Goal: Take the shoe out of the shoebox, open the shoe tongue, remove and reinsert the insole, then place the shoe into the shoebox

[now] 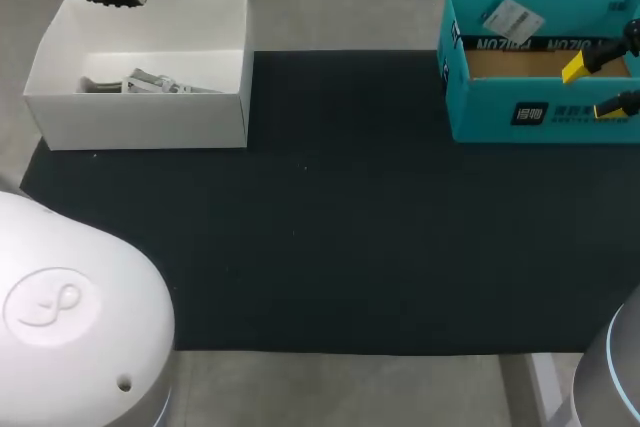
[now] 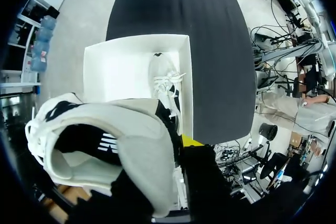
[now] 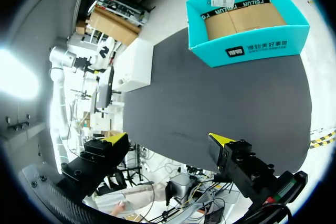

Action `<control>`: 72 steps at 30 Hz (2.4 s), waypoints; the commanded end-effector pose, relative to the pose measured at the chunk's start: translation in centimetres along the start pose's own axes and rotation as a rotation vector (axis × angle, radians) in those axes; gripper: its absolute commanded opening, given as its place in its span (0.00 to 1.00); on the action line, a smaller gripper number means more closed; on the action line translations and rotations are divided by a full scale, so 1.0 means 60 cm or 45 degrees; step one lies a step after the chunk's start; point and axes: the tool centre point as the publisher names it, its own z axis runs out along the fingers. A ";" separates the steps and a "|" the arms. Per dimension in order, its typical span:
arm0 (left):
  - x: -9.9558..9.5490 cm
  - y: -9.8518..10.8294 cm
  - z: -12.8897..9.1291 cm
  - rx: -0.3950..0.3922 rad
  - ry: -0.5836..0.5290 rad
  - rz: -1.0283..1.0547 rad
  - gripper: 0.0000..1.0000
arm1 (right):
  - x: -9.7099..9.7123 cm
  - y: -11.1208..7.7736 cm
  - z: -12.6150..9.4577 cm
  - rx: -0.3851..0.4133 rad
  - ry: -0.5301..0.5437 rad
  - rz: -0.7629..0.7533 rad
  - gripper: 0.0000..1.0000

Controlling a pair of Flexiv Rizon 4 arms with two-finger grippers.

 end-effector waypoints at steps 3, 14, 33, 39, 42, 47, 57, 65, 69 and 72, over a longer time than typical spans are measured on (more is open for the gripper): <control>-0.054 0.051 0.014 -0.006 -0.012 -0.033 0.00 | 0.000 0.000 0.000 0.000 -0.002 0.002 1.00; -0.112 0.112 0.040 -0.031 -0.096 -0.015 0.00 | 0.000 0.000 0.000 0.000 -0.002 0.002 1.00; -0.171 0.180 0.075 0.039 0.038 0.075 0.00 | 0.000 0.000 0.000 0.000 -0.002 0.002 1.00; -0.164 0.179 0.073 0.060 0.053 0.113 0.00 | 0.000 0.000 0.000 0.000 -0.002 0.002 1.00; -0.164 0.179 0.073 0.060 0.053 0.113 0.00 | 0.000 0.000 0.000 0.000 -0.002 0.002 1.00; -0.164 0.179 0.073 0.060 0.053 0.113 0.00 | 0.000 0.000 0.000 0.000 -0.002 0.002 1.00; -0.138 0.192 0.062 0.144 0.174 0.711 0.00 | 0.000 0.000 0.000 0.000 -0.002 0.002 1.00; -0.118 0.238 0.061 0.069 0.202 1.505 0.00 | 0.000 0.000 0.000 0.000 -0.002 0.002 1.00; -0.136 0.257 0.058 0.011 0.272 1.859 0.00 | 0.000 0.000 0.000 0.000 -0.002 0.002 1.00; -0.140 0.261 0.051 -0.070 0.289 2.096 0.00 | 0.000 0.000 0.000 0.000 -0.002 0.002 1.00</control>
